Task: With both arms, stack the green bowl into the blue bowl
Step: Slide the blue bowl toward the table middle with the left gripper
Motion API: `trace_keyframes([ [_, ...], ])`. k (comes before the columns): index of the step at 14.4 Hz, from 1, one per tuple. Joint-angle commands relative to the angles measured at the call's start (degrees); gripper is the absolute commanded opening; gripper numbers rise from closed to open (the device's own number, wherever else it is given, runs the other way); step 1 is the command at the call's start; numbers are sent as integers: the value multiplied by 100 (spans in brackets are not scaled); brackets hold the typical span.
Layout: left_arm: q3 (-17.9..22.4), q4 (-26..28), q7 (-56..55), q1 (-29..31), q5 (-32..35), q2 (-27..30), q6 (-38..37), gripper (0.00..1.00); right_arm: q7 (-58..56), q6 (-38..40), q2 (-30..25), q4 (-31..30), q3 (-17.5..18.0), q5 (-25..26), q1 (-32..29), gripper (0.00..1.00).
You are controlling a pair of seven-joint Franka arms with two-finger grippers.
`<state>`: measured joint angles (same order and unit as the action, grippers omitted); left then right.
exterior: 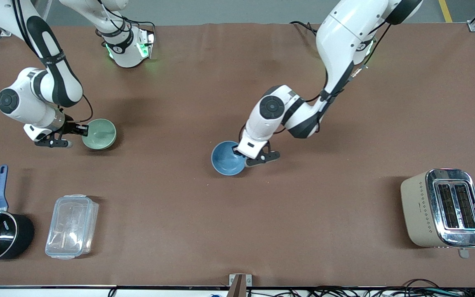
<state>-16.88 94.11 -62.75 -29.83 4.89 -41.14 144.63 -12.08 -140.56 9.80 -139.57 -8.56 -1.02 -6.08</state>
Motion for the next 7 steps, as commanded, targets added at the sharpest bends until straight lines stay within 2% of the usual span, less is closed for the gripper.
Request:
trace_keyframes([
  [1,53,-315,-88,-145,108,-271,-58,8,21,1228,-364,682,21,67,-34,0],
  [4,53,-332,-80,-163,117,-360,-58,30,30,2741,-347,1860,30,-12,-7,0],
  [5,53,-332,-80,-155,117,-351,-58,57,39,2919,-347,2063,39,-12,-7,0],
  [6,79,-341,-62,-154,135,-299,-67,89,65,2999,-347,2213,48,-21,19,0],
  [7,131,-341,-36,-94,300,-176,-102,100,74,3069,-356,2337,48,-21,71,0],
])
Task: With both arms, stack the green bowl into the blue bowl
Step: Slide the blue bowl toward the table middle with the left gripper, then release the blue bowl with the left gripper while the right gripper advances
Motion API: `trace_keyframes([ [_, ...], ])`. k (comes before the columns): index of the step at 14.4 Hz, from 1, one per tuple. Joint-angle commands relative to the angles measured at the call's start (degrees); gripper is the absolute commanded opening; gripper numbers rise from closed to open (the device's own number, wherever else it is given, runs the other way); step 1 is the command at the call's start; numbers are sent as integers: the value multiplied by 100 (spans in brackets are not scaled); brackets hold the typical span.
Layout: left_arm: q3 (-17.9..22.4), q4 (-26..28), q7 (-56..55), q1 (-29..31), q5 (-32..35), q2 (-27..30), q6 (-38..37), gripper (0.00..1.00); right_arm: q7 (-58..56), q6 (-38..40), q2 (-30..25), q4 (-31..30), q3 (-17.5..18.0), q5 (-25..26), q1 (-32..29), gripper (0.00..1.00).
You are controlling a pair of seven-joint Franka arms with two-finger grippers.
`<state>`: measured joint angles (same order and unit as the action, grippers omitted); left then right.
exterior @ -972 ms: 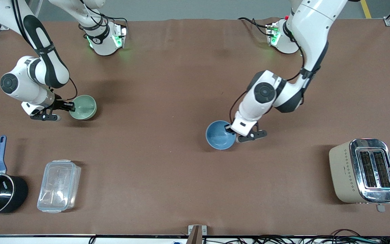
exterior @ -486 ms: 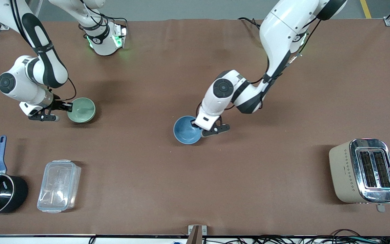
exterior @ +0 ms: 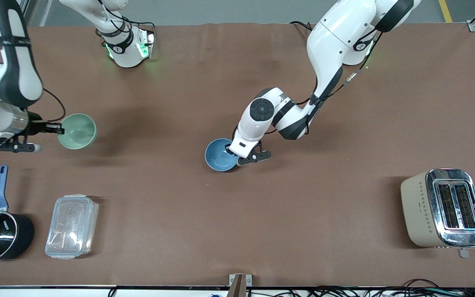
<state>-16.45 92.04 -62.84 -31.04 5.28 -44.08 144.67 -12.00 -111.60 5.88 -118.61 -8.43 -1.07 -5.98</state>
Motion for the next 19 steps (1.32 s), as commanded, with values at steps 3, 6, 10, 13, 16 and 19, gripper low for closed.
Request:
trace_keyframes([
  [3,116,-151,43,360,771,688,-603,100,259,507,45,689,35,-155,430,1],
  [6,81,-467,883,834,809,1435,-1886,100,812,666,44,866,35,-674,755,1],
  [10,37,-696,2473,1809,799,2252,-3231,100,1699,596,53,997,35,-719,1467,1],
  [13,19,-705,3494,2372,651,2894,-3795,100,2288,456,123,1226,35,-910,2107,1],
  [16,36,-705,4680,2996,63,3413,-4314,100,3376,-123,351,1270,35,-1088,2959,1],
  [19,37,-687,5394,3358,8,3809,-4964,100,3985,-607,711,1270,35,-1088,3690,1],
])
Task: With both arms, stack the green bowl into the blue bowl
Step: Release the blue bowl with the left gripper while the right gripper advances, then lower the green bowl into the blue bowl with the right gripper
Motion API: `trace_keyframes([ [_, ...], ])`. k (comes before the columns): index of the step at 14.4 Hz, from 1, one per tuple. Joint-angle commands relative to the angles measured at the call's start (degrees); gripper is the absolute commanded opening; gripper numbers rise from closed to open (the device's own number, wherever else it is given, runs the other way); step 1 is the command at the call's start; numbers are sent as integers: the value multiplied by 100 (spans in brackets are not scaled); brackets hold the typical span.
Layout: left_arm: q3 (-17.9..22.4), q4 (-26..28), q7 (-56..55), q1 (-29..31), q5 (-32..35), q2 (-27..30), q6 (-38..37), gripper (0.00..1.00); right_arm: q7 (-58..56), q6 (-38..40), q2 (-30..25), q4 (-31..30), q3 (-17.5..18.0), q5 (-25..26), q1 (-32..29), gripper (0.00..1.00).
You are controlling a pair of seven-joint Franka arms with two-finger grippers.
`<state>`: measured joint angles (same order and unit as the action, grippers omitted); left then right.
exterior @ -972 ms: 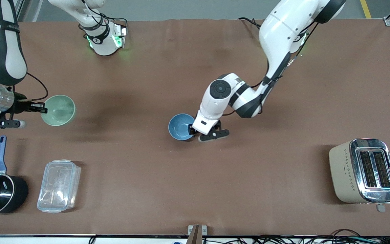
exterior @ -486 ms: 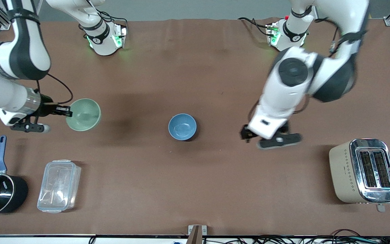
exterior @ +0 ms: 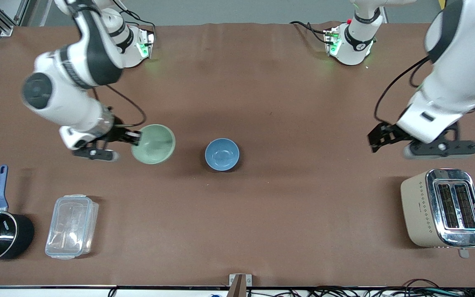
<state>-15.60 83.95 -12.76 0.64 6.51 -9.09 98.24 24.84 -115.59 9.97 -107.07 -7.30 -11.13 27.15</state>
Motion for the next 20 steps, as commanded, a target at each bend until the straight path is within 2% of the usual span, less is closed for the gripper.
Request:
trace_keyframes([
  [1,-4,157,606,278,-245,442,-436,100,319,-358,451,125,-78,-91,518,1],
  [2,66,279,852,279,-394,661,-542,100,320,-533,609,116,-78,-143,650,1],
  [6,1049,973,1100,-362,-501,1391,-797,100,320,-1044,1076,116,-78,-503,1134,1],
  [8,1156,1219,1118,-468,-510,1602,-807,100,372,-1193,1234,116,-78,-784,1371,1],
  [11,1217,1344,1109,-565,-510,1726,-807,100,784,-1616,1506,107,-87,-847,1714,1],
  [18,1200,1265,1109,-521,-510,1630,-789,100,733,-1634,1543,98,-131,-776,1504,3],
  [20,1200,1204,1118,-512,-510,1621,-798,100,733,-1870,1674,99,-131,-776,1460,3],
])
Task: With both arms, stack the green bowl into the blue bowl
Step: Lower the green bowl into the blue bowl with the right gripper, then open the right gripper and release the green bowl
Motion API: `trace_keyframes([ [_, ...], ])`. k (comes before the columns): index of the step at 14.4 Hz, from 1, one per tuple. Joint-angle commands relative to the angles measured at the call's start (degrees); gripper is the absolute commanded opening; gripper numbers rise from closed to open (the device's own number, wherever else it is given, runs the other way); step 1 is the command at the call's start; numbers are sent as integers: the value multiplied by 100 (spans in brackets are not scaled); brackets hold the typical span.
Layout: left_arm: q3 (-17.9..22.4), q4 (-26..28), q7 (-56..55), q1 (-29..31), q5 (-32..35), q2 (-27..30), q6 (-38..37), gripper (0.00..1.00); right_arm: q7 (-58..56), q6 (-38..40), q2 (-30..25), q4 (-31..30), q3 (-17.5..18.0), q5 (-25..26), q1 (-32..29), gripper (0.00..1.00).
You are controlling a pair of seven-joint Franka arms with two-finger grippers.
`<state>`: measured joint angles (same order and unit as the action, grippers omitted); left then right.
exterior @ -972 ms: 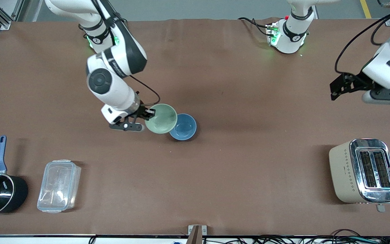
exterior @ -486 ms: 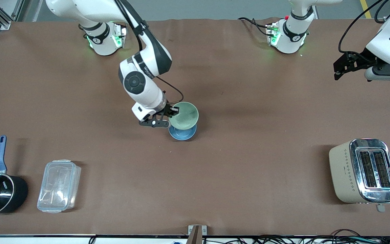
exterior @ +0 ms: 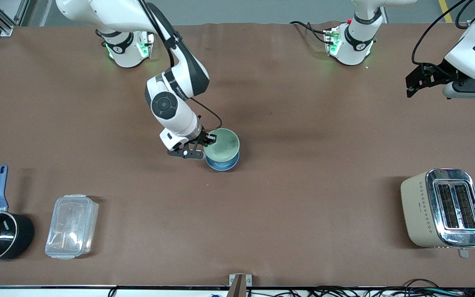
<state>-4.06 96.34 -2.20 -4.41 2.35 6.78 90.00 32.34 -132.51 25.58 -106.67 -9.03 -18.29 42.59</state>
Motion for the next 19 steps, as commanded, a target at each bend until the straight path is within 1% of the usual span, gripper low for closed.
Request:
trace_keyframes([
  [1,46,-53,71,-7,-95,25,26,100,-17,-222,175,59,50,-61,-76,3],
  [3,46,-54,71,-7,-147,25,26,100,-8,-222,202,50,50,-61,-23,7],
  [7,46,-62,80,-7,-209,-27,26,100,9,-187,211,41,50,-61,-5,8],
  [8,46,-97,71,1,-227,-36,26,100,9,-161,219,41,50,-70,3,17],
  [9,55,-141,71,-7,-235,-88,26,100,27,-152,211,41,50,-70,-5,44],
  [10,55,-185,71,-7,-235,-115,26,100,27,-134,202,41,50,-70,-14,76],
  [11,55,-220,71,-7,-235,-167,26,100,53,-134,167,41,50,-70,-49,98],
  [12,55,-220,80,-7,-227,-168,26,100,62,-117,123,50,41,-70,-75,100],
  [13,55,-221,71,-7,-227,-177,26,100,45,66,10,67,24,-70,-145,100],
  [15,55,-221,71,-25,-200,-186,26,100,1,628,-333,164,-90,-61,-356,100],
  [17,46,-255,54,-60,-192,-273,26,100,-8,1190,-684,357,-318,9,-593,100],
  [18,37,-299,36,-69,-192,-334,26,100,0,1384,-851,427,-484,270,-655,100],
  [19,37,-300,36,-69,-192,-344,26,100,1,1569,-1079,471,-695,656,-690,100],
])
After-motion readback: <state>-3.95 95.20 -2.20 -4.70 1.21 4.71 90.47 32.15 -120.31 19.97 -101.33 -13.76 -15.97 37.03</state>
